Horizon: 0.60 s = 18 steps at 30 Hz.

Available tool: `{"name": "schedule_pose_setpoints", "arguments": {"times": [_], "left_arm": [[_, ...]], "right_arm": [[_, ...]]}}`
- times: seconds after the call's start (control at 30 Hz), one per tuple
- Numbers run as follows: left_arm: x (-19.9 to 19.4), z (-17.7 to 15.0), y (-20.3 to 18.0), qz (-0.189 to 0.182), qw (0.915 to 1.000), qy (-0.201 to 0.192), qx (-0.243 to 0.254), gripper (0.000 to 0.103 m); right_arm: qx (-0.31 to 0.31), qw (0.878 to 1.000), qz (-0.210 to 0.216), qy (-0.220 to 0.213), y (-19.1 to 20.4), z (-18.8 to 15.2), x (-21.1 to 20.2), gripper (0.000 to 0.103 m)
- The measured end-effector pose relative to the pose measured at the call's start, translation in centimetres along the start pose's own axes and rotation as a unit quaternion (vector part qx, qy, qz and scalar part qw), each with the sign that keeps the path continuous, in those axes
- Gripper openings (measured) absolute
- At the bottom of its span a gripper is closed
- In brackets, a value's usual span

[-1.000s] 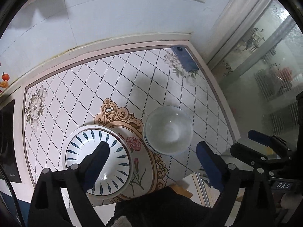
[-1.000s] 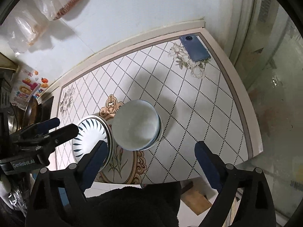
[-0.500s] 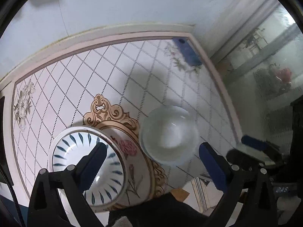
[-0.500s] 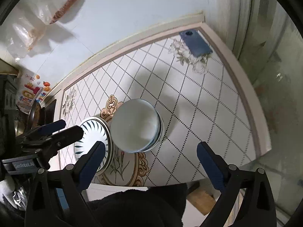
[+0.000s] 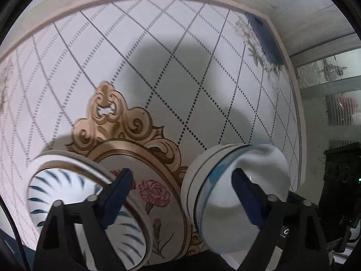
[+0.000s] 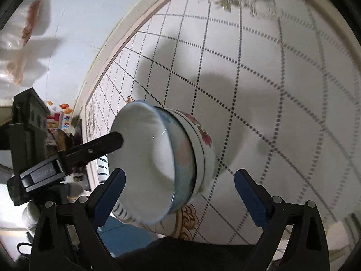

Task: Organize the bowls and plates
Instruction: 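Lift the bowl stack with both grippers and carry it over the plate stack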

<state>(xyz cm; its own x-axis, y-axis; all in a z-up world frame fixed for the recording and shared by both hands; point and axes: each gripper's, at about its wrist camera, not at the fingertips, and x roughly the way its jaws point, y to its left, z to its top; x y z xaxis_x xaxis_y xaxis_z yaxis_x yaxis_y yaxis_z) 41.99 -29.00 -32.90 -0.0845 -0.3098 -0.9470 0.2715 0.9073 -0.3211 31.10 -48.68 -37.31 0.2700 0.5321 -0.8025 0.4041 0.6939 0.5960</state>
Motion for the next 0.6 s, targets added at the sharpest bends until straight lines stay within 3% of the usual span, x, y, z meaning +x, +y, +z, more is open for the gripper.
{"name": "schedule_pose_setpoints", "arguments": {"times": [0.13, 0.3, 0.43, 0.5, 0.6], "left_arm": [[1.6, 0.2, 0.1, -0.014, 0.9997, 0.021, 0.000, 0.077], [2.9, 0.4, -0.1, -0.033, 0.9988, 0.037, -0.001, 0.063], [3.3, 0.4, -0.6, -0.055, 0.9979, 0.035, -0.001, 0.057], [3.3, 0.3, -1.1, -0.065, 0.9973, 0.034, 0.003, 0.049], [3.2, 0.1, -1.5, -0.057, 0.9981, 0.023, 0.009, 0.050]], "right_arm": [[0.011, 1.000, 0.020, 0.005, -0.9, 0.5, 1.7, 0.096], [0.016, 0.999, 0.026, 0.019, -1.3, 0.9, 3.3, 0.078], [0.019, 0.999, 0.040, 0.026, -1.4, 1.1, 4.1, 0.073], [0.019, 0.999, 0.041, 0.027, -1.3, 1.2, 4.4, 0.072], [0.026, 0.998, 0.045, 0.023, -1.7, 1.3, 4.6, 0.066]]}}
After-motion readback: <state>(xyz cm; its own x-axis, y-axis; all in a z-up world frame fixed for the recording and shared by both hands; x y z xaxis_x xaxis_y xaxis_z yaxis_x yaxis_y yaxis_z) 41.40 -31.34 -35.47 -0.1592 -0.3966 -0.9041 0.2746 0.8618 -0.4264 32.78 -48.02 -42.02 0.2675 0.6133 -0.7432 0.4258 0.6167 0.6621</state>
